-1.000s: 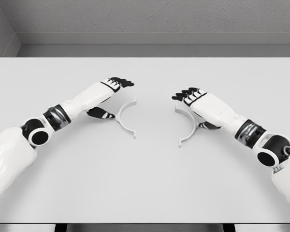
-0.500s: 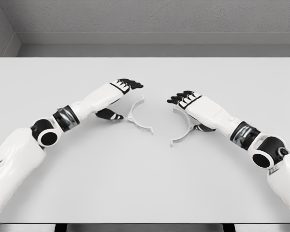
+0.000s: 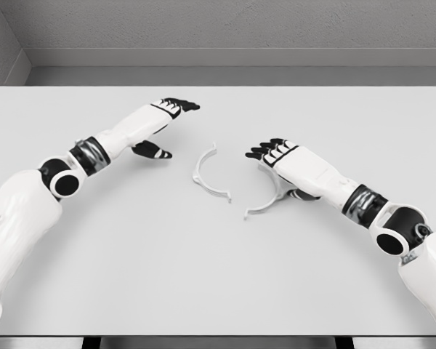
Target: Assemble PVC drainage pipe clamps
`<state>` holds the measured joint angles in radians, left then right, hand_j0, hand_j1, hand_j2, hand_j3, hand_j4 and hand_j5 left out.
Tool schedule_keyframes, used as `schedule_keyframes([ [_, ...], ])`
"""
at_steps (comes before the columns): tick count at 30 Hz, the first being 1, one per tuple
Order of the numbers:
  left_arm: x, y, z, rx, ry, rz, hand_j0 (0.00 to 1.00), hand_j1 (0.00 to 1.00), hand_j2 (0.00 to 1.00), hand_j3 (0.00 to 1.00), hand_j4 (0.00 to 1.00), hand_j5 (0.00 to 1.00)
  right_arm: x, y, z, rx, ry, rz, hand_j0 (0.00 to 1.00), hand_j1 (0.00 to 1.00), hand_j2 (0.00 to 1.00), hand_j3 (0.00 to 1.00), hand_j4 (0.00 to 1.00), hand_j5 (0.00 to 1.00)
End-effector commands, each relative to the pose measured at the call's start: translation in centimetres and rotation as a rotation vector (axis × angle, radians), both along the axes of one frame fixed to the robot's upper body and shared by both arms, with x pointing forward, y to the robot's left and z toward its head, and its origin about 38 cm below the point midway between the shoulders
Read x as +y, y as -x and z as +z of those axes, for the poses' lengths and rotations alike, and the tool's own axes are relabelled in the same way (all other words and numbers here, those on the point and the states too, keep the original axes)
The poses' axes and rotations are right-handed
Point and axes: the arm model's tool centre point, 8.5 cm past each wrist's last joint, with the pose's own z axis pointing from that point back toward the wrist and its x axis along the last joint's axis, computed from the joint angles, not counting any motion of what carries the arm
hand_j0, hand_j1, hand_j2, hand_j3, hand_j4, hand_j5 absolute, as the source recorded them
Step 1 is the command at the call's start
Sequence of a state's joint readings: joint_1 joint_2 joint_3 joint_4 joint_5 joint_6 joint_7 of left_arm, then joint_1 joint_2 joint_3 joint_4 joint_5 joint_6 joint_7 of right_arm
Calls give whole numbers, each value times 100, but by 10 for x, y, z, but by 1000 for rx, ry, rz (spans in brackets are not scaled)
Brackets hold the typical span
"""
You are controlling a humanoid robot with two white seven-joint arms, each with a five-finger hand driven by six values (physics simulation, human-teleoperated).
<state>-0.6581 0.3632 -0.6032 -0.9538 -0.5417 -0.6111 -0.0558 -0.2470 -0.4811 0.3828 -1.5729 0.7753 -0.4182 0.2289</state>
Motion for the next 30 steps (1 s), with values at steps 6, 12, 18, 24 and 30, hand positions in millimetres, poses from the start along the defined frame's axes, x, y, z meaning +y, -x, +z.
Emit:
schedule_keyframes([
  [6, 1, -2, -6, 20, 7, 15, 100, 100, 100, 100, 100, 100, 2, 6, 11, -24, -6, 17, 100, 100, 100, 100, 100, 100],
  [12, -16, -18, 1, 25, 29, 22, 100, 100, 100, 100, 100, 100, -10, 14, 21, -47, 14, 16, 100, 100, 100, 100, 100, 100],
  [18, -37, -28, 4, 37, 48, 13, 100, 100, 100, 100, 100, 100, -2, 26, 17, -39, 4, 43, 100, 100, 100, 100, 100, 100],
  [24, -45, -26, 2, 42, 51, 0, 100, 100, 100, 100, 100, 100, 3, 32, 18, -32, 5, 61, 100, 100, 100, 100, 100, 100],
  [30, -46, -26, -4, 60, 42, 2, 100, 100, 100, 100, 100, 100, 5, 32, 17, -32, 4, 62, 100, 100, 100, 100, 100, 100],
])
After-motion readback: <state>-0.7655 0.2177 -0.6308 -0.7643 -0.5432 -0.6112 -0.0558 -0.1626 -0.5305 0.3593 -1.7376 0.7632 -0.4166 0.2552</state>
